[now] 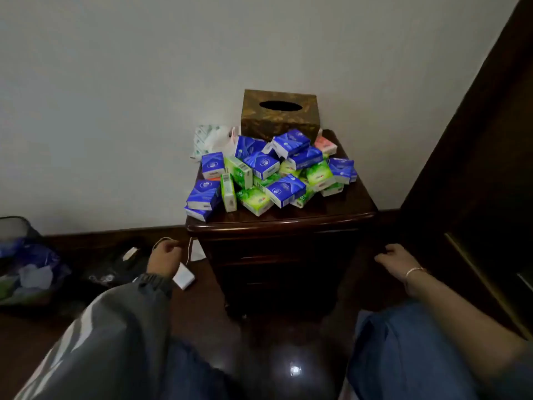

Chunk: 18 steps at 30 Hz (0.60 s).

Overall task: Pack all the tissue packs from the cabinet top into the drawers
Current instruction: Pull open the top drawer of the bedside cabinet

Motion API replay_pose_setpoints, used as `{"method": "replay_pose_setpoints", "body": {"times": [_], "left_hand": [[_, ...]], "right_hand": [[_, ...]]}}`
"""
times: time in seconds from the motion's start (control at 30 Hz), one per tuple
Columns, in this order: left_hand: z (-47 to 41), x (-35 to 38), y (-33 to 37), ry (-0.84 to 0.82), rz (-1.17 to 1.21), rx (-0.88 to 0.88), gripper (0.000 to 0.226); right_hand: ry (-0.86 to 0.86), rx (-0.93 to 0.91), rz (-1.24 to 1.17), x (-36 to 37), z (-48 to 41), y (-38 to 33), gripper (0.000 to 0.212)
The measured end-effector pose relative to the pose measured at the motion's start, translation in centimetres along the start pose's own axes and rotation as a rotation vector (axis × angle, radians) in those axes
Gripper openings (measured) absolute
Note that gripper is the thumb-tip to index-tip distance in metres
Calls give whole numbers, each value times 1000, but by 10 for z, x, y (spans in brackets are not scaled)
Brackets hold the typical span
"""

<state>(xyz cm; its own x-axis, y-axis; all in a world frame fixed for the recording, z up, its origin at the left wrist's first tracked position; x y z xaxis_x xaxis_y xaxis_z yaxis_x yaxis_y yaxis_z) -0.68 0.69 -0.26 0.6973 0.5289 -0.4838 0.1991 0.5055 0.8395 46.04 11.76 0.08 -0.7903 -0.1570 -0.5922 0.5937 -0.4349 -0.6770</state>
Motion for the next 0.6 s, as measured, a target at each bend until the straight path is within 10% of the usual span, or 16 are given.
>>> {"method": "replay_pose_setpoints", "body": {"times": [0.6], "left_hand": [[3, 123, -62, -151, 334, -98, 74]], "right_hand": [[59, 97, -147, 95, -61, -11, 78]]}}
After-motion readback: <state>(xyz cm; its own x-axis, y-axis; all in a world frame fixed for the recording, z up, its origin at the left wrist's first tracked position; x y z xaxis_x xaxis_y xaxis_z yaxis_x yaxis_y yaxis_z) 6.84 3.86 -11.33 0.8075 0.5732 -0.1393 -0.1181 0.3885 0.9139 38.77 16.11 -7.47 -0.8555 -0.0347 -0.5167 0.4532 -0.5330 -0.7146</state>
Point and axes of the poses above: each hand's wrist, its own z-axis away from the middle knuckle, its own x-axis out of the palm, y = z × x, the point moved 1 cm from there along -z, towards the middle knuckle, and after that the axes turned 1 degree about y, right-handed, at the moved point
